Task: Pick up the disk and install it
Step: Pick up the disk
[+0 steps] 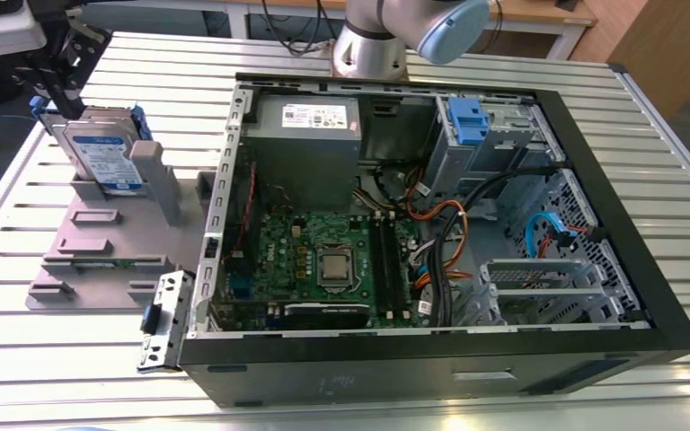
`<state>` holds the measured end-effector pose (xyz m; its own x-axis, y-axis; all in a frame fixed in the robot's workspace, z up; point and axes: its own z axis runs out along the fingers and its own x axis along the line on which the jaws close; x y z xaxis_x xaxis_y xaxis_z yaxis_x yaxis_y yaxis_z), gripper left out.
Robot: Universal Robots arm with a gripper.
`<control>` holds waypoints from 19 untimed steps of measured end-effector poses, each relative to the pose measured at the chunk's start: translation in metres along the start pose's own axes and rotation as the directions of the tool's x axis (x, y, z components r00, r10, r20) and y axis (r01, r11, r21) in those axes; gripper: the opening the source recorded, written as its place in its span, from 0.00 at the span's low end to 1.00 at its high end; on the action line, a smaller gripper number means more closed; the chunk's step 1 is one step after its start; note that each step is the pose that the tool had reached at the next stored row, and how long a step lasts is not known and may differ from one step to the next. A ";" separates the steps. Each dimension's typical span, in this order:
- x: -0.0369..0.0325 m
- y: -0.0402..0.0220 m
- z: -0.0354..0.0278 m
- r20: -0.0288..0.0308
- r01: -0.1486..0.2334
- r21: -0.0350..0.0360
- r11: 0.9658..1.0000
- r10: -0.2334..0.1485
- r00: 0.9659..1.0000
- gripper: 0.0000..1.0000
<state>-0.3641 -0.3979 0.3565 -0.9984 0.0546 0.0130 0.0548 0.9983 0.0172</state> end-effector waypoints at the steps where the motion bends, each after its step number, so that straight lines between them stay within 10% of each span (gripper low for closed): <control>1: 0.0000 0.0000 0.0000 0.000 0.000 0.000 1.000 0.000 1.000 0.11; 19: 0.0000 0.0000 0.0000 -0.001 0.070 0.001 0.998 -0.070 0.998 0.11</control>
<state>-0.3641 -0.3979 0.3565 -0.9998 -0.0155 0.0130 -0.0153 0.9997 0.0171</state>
